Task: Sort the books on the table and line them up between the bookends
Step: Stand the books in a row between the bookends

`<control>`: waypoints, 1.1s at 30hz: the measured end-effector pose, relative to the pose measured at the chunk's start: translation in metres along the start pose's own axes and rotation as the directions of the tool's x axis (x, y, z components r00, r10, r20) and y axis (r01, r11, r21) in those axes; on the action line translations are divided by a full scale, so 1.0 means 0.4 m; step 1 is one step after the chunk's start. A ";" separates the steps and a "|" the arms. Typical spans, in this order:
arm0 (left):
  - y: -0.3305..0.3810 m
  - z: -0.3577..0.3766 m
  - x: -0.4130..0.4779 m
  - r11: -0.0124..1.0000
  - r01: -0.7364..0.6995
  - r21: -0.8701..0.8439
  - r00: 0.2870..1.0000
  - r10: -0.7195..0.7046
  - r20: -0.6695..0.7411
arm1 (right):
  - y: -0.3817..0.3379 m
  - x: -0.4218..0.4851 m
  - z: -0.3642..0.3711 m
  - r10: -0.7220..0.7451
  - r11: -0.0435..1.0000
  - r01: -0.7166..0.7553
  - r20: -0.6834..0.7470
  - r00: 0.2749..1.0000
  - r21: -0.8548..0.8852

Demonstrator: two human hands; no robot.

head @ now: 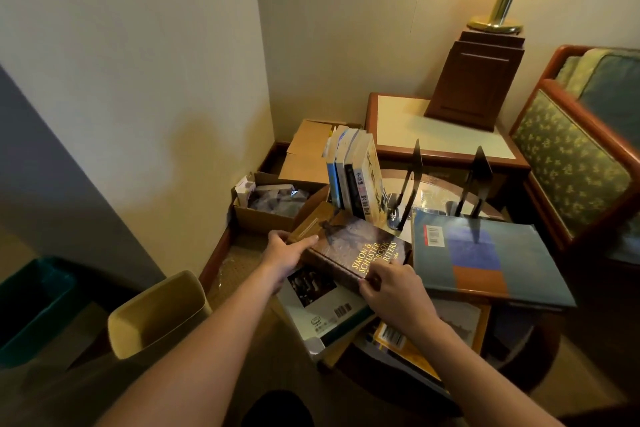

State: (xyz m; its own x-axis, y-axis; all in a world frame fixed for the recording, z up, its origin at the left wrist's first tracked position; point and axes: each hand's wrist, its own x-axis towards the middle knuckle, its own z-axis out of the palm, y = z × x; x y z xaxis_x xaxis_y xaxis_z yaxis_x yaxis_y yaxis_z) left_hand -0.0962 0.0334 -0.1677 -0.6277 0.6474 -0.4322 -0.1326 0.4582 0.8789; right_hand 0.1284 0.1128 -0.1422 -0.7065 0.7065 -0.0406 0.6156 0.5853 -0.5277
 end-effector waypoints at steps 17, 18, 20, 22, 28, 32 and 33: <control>0.074 -0.020 0.032 0.998 -0.038 -0.042 0.944 0.049 0.326 | -0.037 0.024 0.018 0.022 0.989 -0.038 -0.107 0.994 -0.146; 0.076 -0.018 0.032 0.998 -0.047 -0.035 0.943 0.056 0.328 | -0.040 0.031 0.021 0.065 0.985 -0.075 -0.072 0.995 -0.154; 0.076 -0.015 0.026 0.997 -0.062 -0.041 0.953 0.071 0.294 | -0.047 0.045 0.024 0.144 0.974 -0.135 0.037 0.989 -0.179; 0.070 -0.008 0.014 0.995 -0.078 -0.060 0.967 0.090 0.238 | -0.048 0.055 0.025 0.181 0.969 -0.157 0.116 0.977 -0.189; 0.072 0.008 -0.045 0.983 -0.161 -0.090 0.976 0.172 0.134 | -0.025 0.047 0.027 0.160 0.983 -0.146 0.126 0.979 -0.111; 0.116 0.000 -0.103 0.963 -0.257 -0.078 0.956 0.265 0.123 | -0.035 0.017 0.018 0.143 0.990 -0.142 0.048 0.989 -0.025; 0.128 -0.007 -0.115 0.954 -0.291 -0.066 0.948 0.297 0.117 | -0.044 0.011 0.013 0.138 0.990 -0.138 0.034 0.990 -0.003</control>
State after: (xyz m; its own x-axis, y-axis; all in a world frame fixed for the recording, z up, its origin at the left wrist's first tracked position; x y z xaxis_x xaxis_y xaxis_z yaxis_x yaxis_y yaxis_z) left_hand -0.0762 0.0254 -0.1022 -0.5446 0.8209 -0.1718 0.0055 0.2083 0.9780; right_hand 0.1126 0.1036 -0.1376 -0.6263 0.7666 -0.1418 0.7082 0.4835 -0.5144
